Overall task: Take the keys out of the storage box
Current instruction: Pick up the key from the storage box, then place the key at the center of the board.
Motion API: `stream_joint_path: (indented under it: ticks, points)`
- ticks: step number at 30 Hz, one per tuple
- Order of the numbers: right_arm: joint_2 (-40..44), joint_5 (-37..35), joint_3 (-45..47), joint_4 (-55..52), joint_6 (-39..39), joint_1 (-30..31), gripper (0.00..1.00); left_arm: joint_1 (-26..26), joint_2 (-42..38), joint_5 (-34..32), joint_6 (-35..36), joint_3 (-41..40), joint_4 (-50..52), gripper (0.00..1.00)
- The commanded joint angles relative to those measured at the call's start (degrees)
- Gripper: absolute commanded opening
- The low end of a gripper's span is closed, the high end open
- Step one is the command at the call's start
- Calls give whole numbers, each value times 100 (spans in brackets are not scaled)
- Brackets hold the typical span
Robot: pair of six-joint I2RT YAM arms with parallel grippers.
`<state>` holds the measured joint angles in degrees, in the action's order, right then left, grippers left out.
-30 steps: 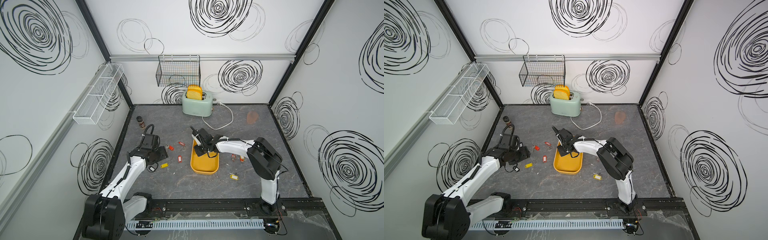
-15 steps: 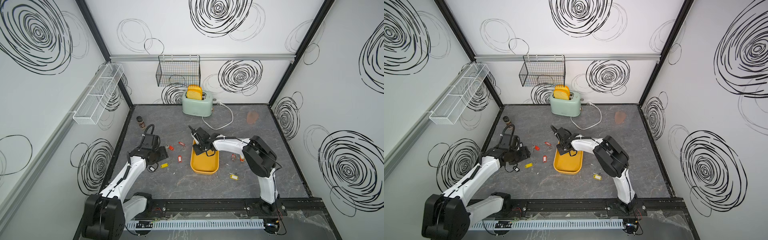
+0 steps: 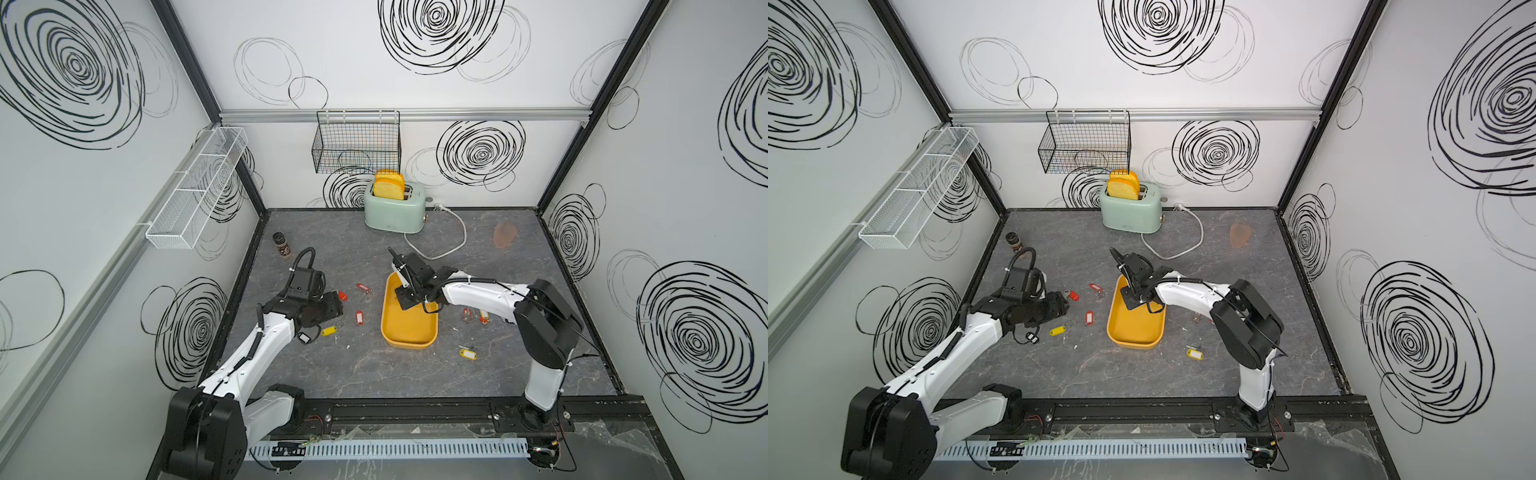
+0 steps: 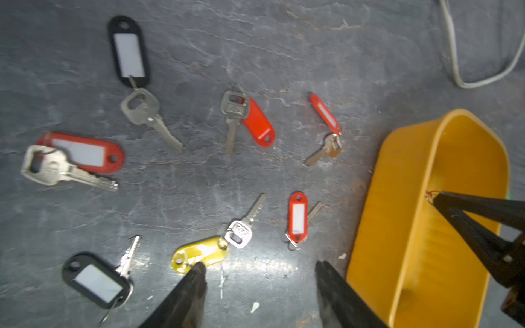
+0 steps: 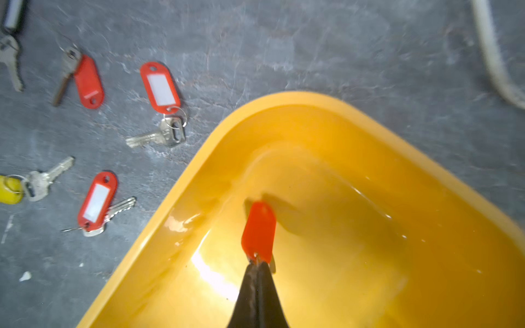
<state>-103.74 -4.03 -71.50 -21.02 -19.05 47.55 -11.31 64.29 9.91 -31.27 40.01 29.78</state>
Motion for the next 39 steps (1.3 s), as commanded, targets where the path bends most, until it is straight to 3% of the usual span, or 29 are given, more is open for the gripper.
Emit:
stream_joint_path:
  ticks: [1, 12, 26, 39]
  points:
    - [424, -75, 200, -92, -130, -44, 0, -314, -8, 520, 252, 180, -371, 65]
    - [2049, -540, 1124, -428, -571, -428, 0, -1340, 335, 1153, 560, 470, -757, 65]
    - [4516, -1161, 2775, -2030, -2049, -1914, 0, -2252, 1281, 983, 929, 1109, -882, 65]
    - [4635, -1103, 3316, -2794, -2969, -2285, 0, -2314, 1438, 789, 965, 1200, -812, 65]
